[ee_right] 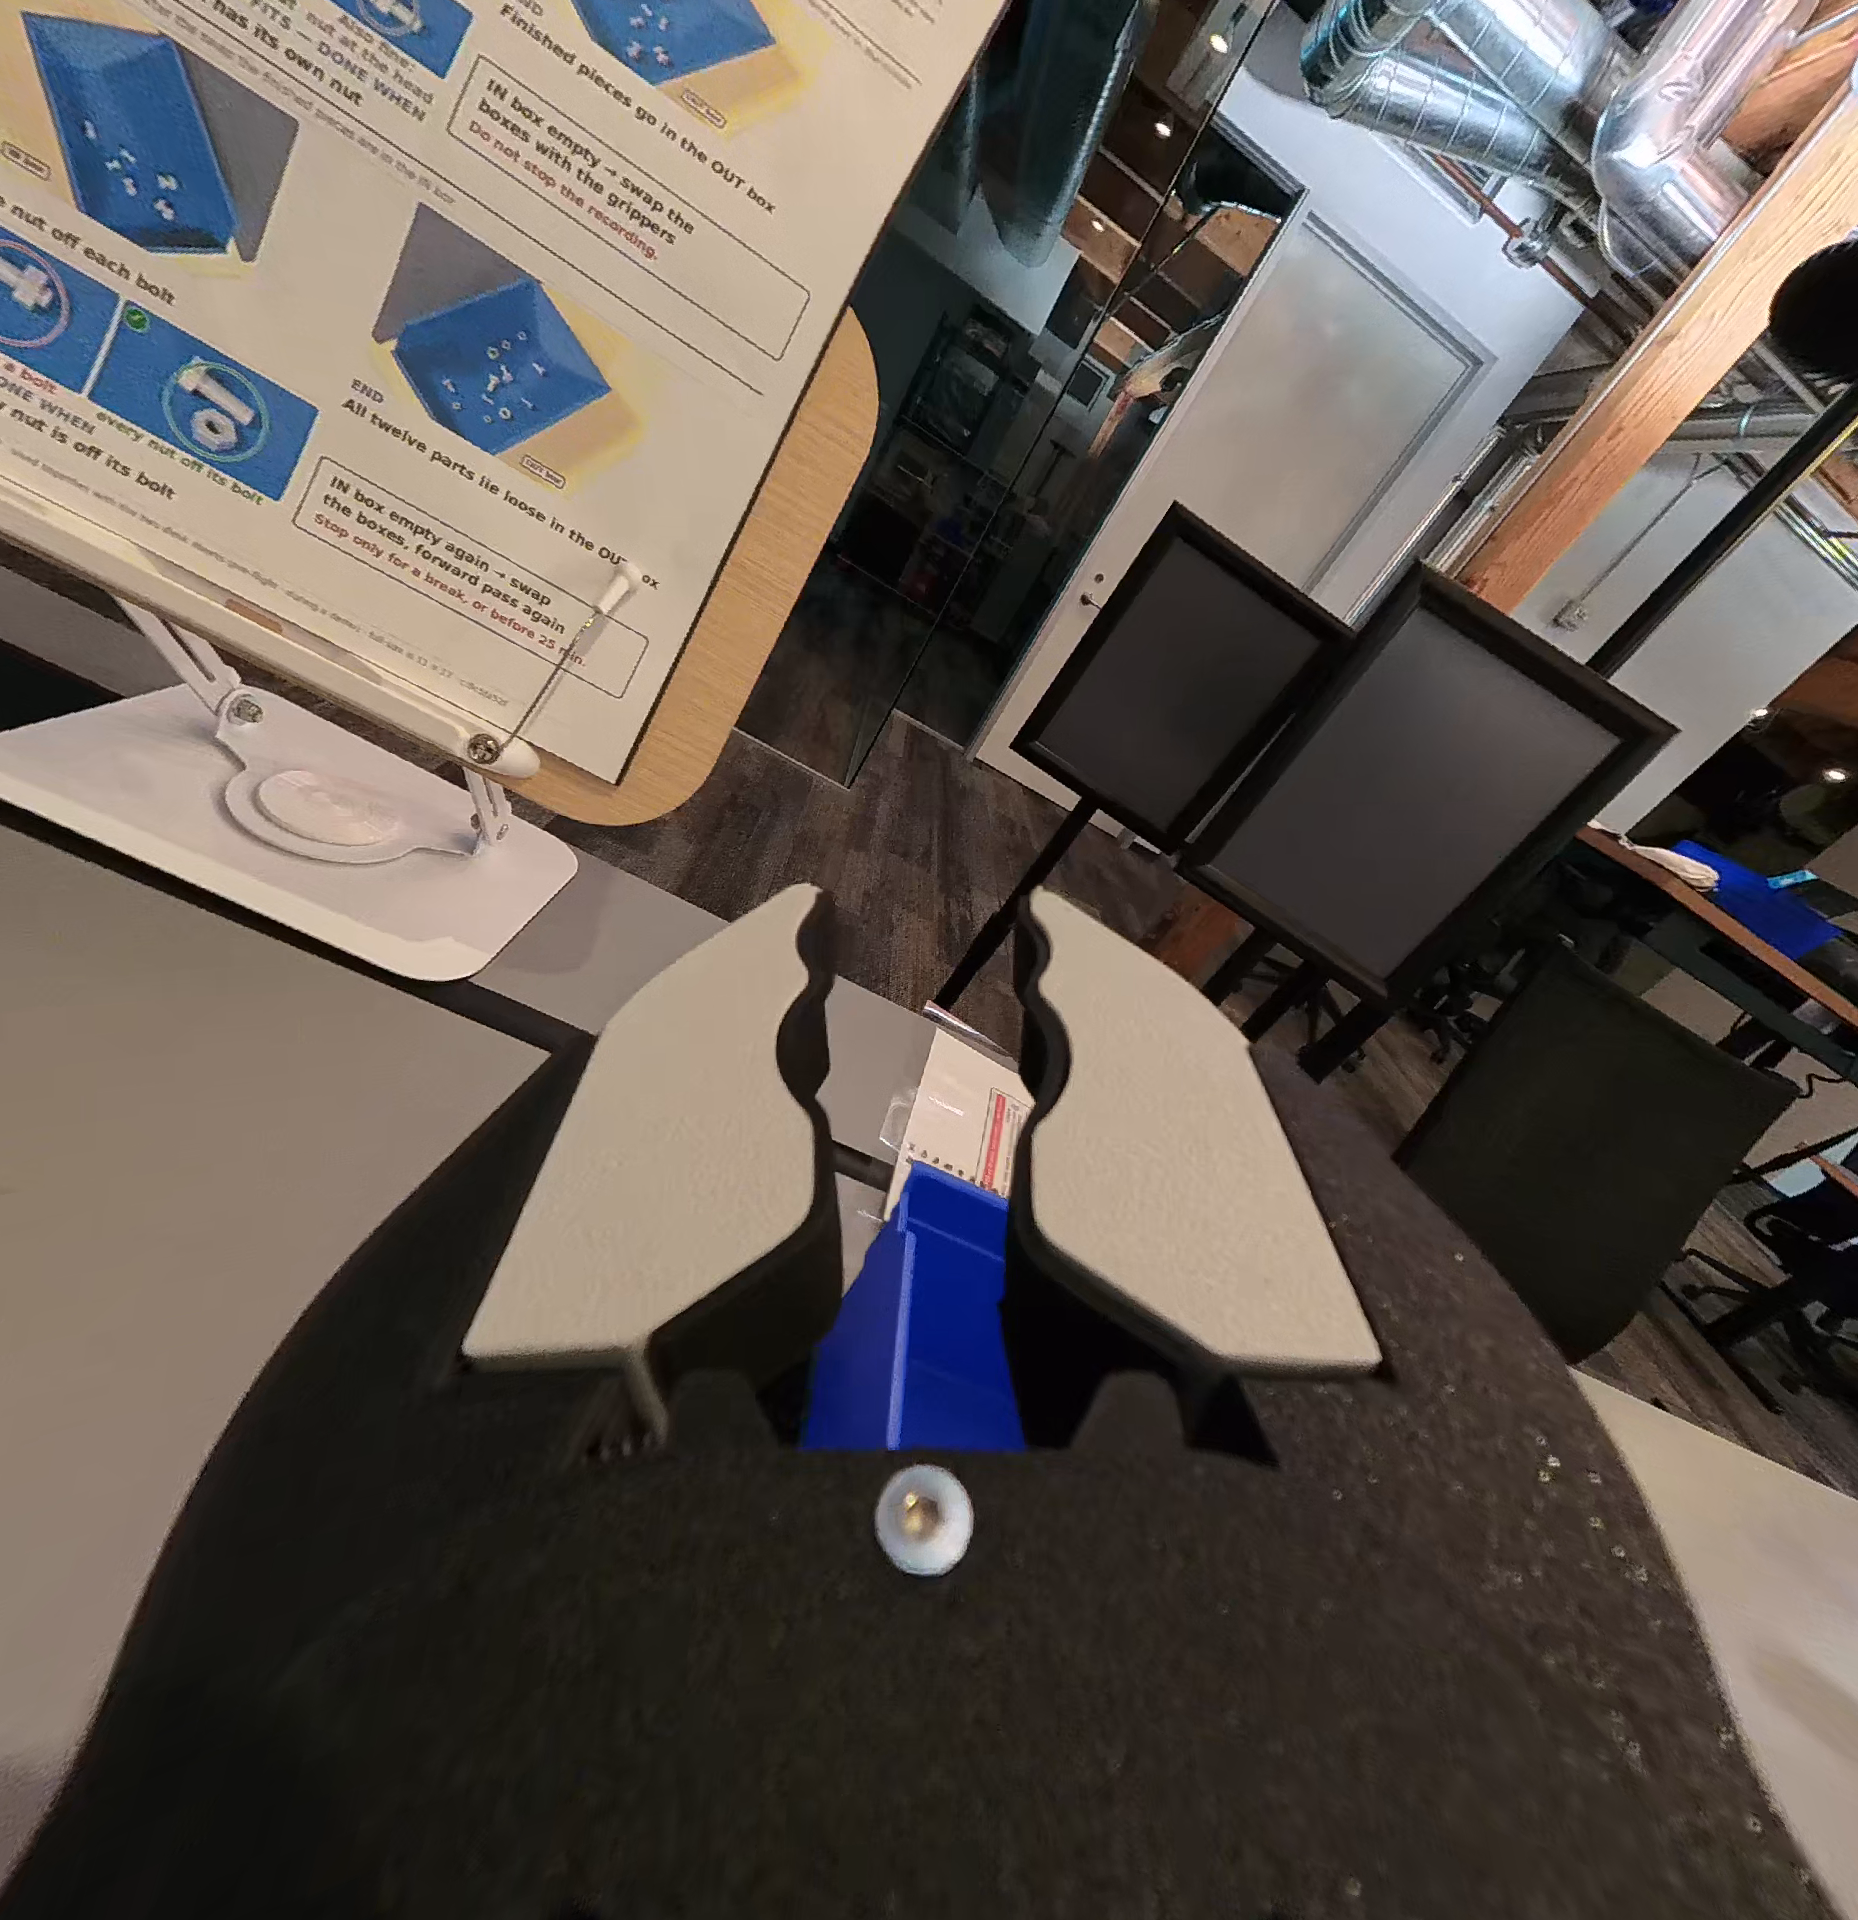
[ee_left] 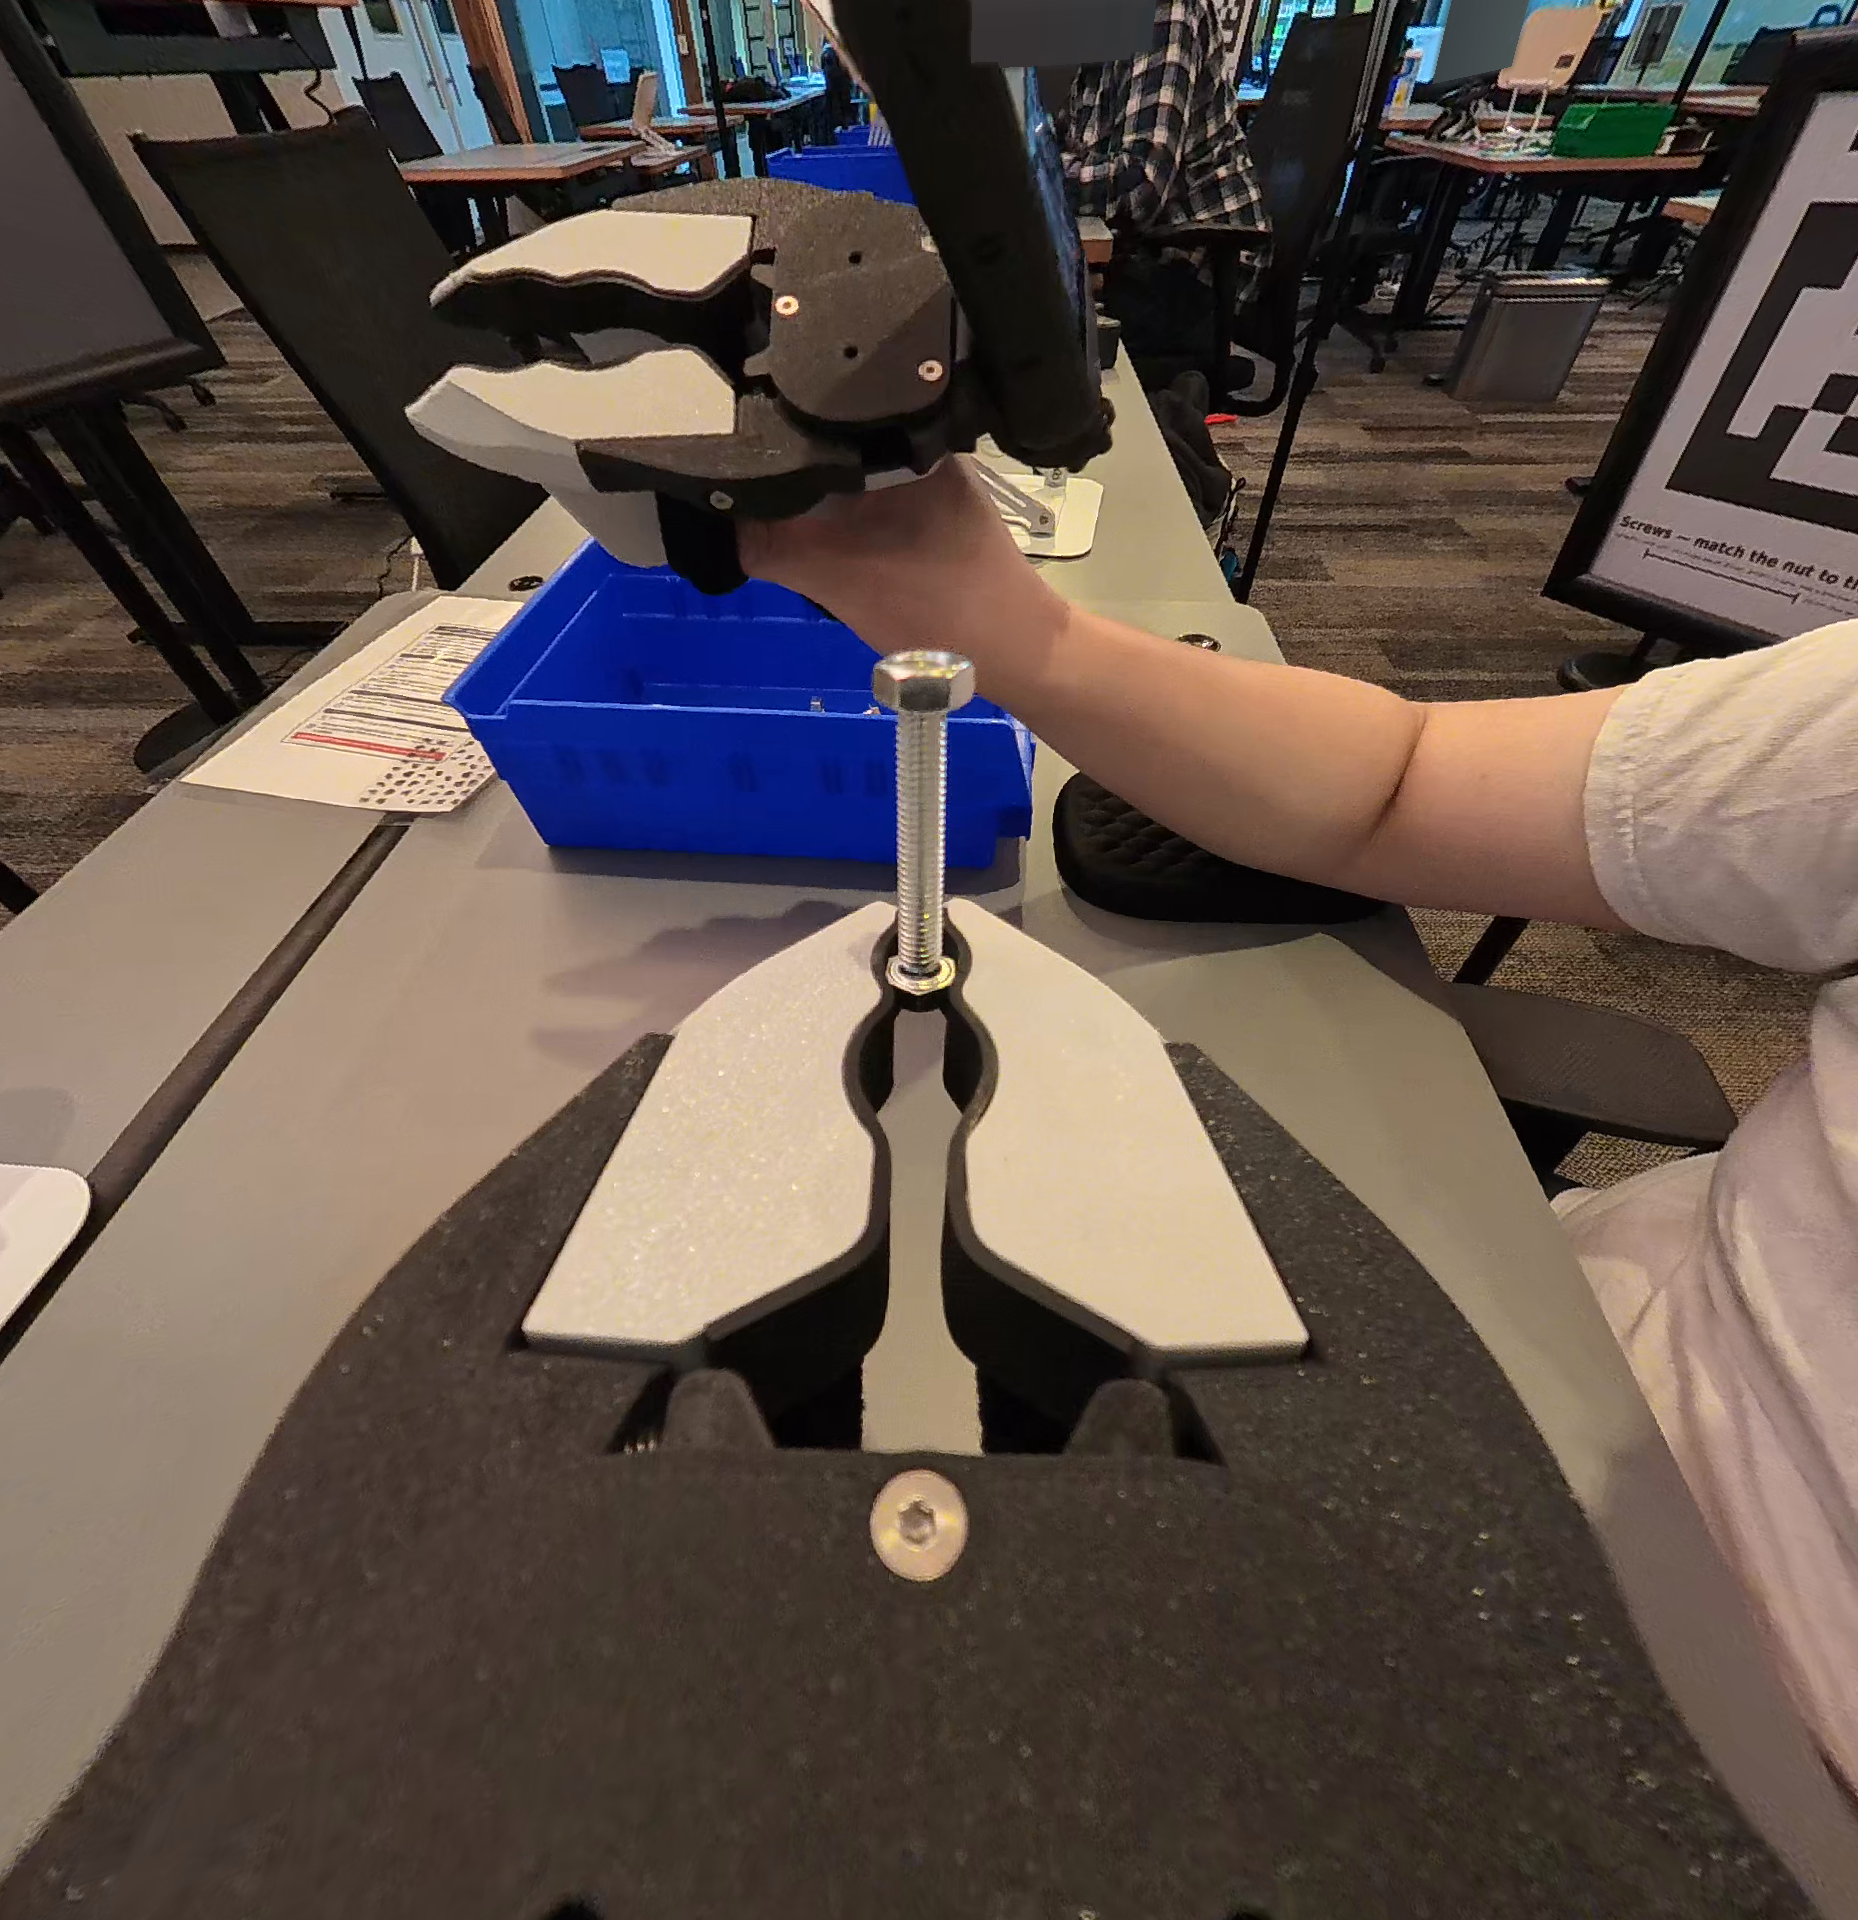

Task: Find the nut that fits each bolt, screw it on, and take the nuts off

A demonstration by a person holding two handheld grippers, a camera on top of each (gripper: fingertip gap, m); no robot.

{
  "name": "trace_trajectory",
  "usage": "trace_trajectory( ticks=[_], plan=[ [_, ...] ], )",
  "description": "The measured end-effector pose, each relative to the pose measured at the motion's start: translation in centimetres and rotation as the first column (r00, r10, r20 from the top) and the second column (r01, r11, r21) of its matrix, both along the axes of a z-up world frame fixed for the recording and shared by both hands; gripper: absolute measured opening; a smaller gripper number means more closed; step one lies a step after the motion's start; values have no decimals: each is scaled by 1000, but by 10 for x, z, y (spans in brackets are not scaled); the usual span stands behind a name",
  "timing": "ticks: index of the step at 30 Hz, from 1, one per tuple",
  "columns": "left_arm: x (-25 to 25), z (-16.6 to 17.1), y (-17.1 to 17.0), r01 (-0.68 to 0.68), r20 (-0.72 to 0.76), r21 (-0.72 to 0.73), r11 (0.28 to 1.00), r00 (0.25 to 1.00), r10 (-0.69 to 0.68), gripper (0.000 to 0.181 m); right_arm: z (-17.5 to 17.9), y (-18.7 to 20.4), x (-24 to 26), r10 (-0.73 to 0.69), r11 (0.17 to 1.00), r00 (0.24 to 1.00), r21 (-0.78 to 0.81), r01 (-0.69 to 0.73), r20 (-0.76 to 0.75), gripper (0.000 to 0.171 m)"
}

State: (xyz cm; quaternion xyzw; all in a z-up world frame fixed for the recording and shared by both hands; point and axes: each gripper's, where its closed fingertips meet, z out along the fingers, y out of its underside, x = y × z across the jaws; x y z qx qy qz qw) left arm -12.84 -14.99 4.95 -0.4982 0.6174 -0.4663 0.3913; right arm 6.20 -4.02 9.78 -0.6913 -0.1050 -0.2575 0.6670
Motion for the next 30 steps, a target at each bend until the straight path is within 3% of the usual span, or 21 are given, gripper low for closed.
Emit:
trace_trajectory(
  ticks=[6, 9, 12, 15, 17, 20, 30],
  plan=[
    [0, 0, 5, -17, 3, -8, 1000, 1000, 17, 3, -4, 2, -16, 60, 998, 998, -16, -59, 1, 33],
    [0, 0, 8, -34, 6, -8, 999, 999, 34, 3, 0, -3, -64, 343, 939, 931, 7, -345, -122, 33],
    [0, 0, 11, -48, 16, -14, 999, 999, 48, 3, 19, -33, -125, 681, 723, 679, 108, -682, -272, 35],
    [1, 3, 13, -58, 35, -25, 998, 998, 59, 3, 36, -69, -167, 849, 469, 380, 194, -862, -366, 37],
    [1, 4, 13, -61, 44, -30, 998, 997, 62, 3, 36, -81, -182, 864, 379, 271, 195, -904, -424, 40],
    [1, 6, 12, -67, 55, -23, 998, 996, 68, 3, 29, -92, -202, 862, 280, 167, 175, -944, -479, 45],
    [3, 11, 1, -45, 72, 8, 999, 996, 44, 3, 18, -92, -216, 841, 258, 141, 159, -953, -522, 41]
  ],
)
